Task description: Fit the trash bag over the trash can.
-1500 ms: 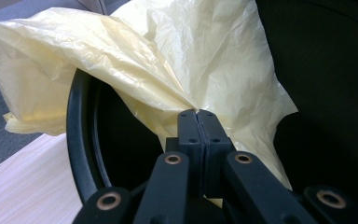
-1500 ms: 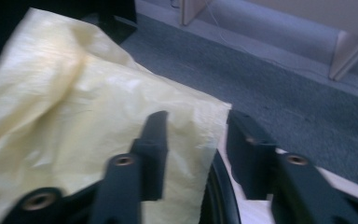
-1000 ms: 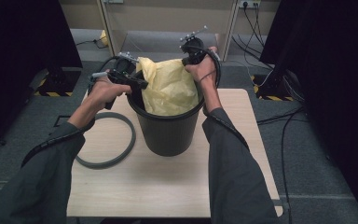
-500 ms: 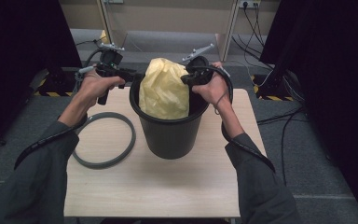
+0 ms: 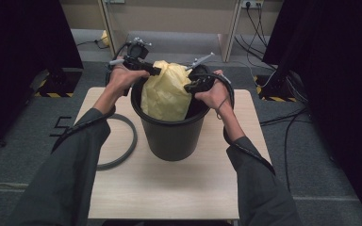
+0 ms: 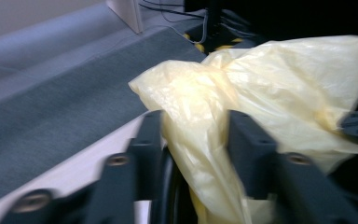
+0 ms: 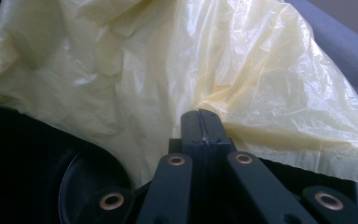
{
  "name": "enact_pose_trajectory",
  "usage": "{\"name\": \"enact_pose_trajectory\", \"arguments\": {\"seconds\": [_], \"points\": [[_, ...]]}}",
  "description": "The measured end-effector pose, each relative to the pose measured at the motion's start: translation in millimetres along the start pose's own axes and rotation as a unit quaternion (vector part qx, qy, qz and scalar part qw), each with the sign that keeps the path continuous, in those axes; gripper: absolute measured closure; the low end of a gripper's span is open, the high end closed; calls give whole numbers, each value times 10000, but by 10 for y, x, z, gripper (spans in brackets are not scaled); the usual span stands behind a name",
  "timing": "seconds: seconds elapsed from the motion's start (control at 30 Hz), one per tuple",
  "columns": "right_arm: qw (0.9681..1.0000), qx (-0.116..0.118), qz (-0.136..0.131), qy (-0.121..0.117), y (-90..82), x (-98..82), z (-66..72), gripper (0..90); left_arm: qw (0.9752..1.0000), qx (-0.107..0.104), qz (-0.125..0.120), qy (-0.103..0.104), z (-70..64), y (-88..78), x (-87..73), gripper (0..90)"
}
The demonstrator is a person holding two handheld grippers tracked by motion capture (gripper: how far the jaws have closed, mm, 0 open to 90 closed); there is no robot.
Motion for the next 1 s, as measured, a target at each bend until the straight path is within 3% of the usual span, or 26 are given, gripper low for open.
{"name": "enact_pose_trajectory", "arguments": {"seconds": [0.07,0.1,0.17,0.23,0.3,0.43,0.53,0.6,0.73,1.0], "points": [[10000,0,-19,13,-1,0,-5,900,9998,66,-183,62,-20,-1,26,772],[10000,-7,-23,19,-2,0,-4,900,9991,207,-299,232,-30,-17,52,817],[10000,-22,-16,18,-2,-1,-2,900,9991,131,-324,255,-68,-48,84,881],[10000,-27,-17,30,-4,0,-6,900,9991,-131,-351,215,-129,-115,112,892],[10000,-45,-17,59,-5,-1,0,900,9980,-354,-397,347,-202,-215,120,893],[9999,-90,0,88,-9,4,12,900,9927,-968,-622,361,-340,-574,7,894],[9999,-107,24,59,-7,7,20,899,9919,-1092,-382,528,-384,-712,-169,894],[9999,-115,10,117,-18,5,29,892,9909,-1218,-247,514,-374,-775,-344,893],[9997,-143,-84,173,-66,5,57,838,9914,-1236,-63,429,-308,-822,-592,893],[9963,-590,-342,515,-412,97,-44,645,9921,-1201,25,355,-257,-751,-737,891]]}}
Point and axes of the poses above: each handheld gripper's, and its own axes: y roughly forward along the jaws, x roughly out of its top, z roughly to its left, the point moved 1 cm from there along y, roughly forward along the jaws, and after that the axes turned 5 degrees about -z, right-handed, at the moved point
